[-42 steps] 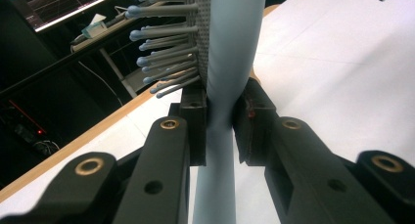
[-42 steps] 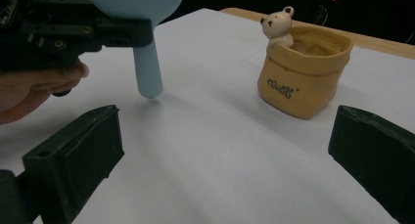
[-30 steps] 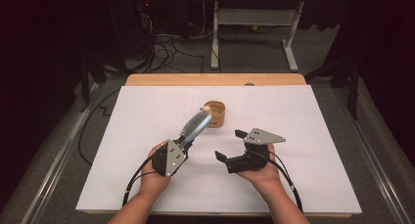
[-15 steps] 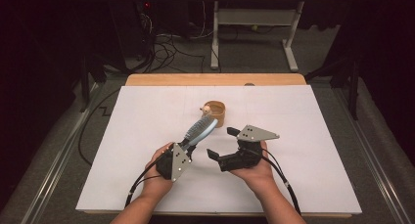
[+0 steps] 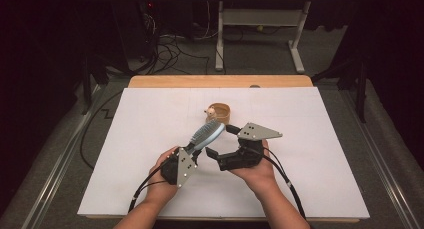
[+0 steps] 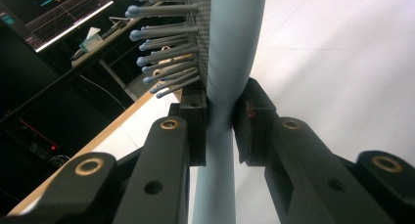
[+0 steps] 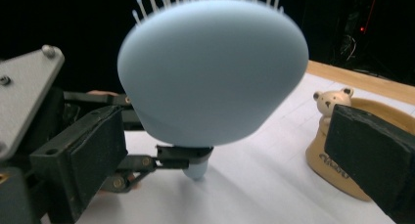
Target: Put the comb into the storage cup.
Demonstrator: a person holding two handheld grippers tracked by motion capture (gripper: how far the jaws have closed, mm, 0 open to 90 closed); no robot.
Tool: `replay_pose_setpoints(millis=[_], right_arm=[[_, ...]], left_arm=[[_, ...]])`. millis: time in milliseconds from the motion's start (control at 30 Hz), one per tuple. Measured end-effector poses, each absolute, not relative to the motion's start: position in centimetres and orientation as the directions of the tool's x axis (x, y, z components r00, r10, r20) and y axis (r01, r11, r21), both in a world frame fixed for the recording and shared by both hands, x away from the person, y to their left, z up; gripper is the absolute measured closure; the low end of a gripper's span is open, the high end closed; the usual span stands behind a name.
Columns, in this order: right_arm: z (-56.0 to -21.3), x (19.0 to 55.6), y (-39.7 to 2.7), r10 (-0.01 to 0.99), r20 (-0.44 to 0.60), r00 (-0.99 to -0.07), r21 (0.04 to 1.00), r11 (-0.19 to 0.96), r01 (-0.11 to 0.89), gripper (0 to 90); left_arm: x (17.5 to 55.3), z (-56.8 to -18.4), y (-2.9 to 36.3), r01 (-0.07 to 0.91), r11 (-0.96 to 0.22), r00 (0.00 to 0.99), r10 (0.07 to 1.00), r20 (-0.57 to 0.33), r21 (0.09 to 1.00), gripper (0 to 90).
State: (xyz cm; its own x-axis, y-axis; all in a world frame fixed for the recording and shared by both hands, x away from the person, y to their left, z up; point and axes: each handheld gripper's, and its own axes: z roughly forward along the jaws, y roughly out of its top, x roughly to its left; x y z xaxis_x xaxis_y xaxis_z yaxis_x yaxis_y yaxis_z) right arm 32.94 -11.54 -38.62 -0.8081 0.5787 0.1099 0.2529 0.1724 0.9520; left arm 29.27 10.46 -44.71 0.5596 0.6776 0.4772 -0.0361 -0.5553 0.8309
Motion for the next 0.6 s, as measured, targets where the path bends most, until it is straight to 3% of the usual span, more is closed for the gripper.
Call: replay_pose_setpoints(millis=[600], right_arm=[[-37.6,32.98,-10.92,0.573,0.118,-0.811,0.962,0.137,0.237,10.1]], left_arm=[[29.06,-44.84,10.21,-0.046,-0.563,0.561,0.669,0.488,0.825,76.6]])
